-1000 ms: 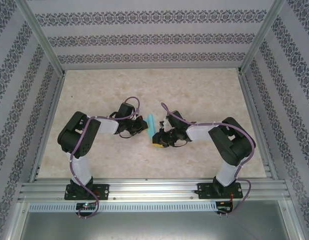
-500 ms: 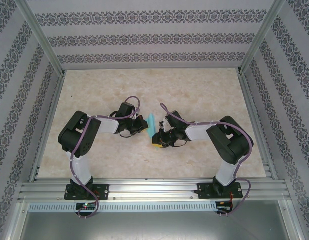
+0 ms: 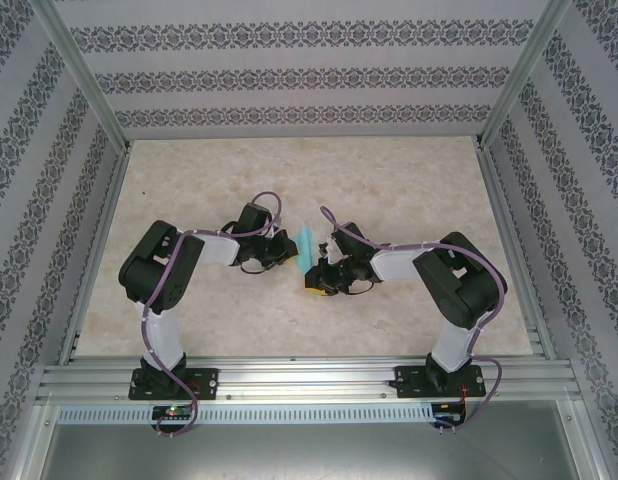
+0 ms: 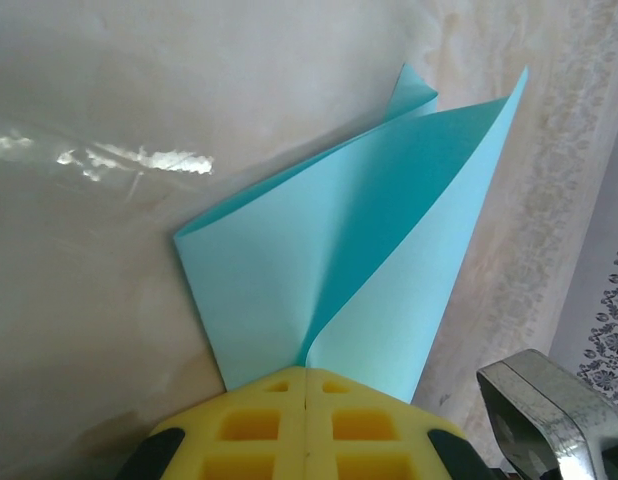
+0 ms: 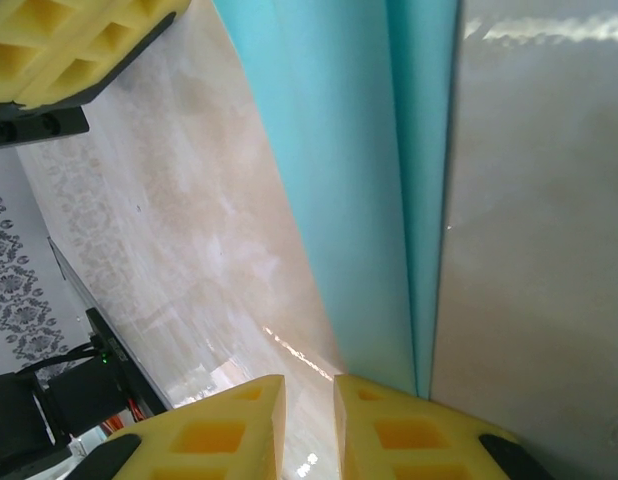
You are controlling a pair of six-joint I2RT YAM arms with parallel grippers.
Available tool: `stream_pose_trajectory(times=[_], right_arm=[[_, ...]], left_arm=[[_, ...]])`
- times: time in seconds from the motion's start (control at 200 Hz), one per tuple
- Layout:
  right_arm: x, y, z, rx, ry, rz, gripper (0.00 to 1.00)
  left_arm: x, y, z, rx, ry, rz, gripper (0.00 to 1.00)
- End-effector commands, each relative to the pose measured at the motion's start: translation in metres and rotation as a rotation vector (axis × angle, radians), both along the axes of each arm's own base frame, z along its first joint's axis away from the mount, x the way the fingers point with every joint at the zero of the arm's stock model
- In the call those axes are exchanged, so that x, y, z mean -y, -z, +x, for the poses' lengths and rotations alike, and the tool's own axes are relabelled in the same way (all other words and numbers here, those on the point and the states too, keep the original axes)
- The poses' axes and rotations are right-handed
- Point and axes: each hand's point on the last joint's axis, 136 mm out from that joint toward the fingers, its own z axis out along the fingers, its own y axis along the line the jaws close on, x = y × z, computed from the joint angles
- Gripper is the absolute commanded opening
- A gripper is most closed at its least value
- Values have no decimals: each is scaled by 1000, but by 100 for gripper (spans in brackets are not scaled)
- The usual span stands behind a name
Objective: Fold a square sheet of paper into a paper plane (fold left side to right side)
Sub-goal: Fold the wing for the fifth time at the center of the table.
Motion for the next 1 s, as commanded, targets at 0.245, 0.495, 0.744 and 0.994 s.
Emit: stream_pose_trajectory(times=[0.245, 0.495, 0.744, 0.994], right_arm=[[33, 31, -20, -90, 24, -167, 17], [33, 34, -16, -102, 35, -167, 10], [33, 35, -15, -107, 37, -169, 10], [33, 35, -14, -105, 41, -170, 10]], left_arm=[[-4, 10, 3, 11, -1, 58, 1], [-16, -23, 2, 82, 27, 127, 16], [-22, -70, -4, 173, 40, 128, 27], [20, -92, -30, 214, 163, 57, 25]])
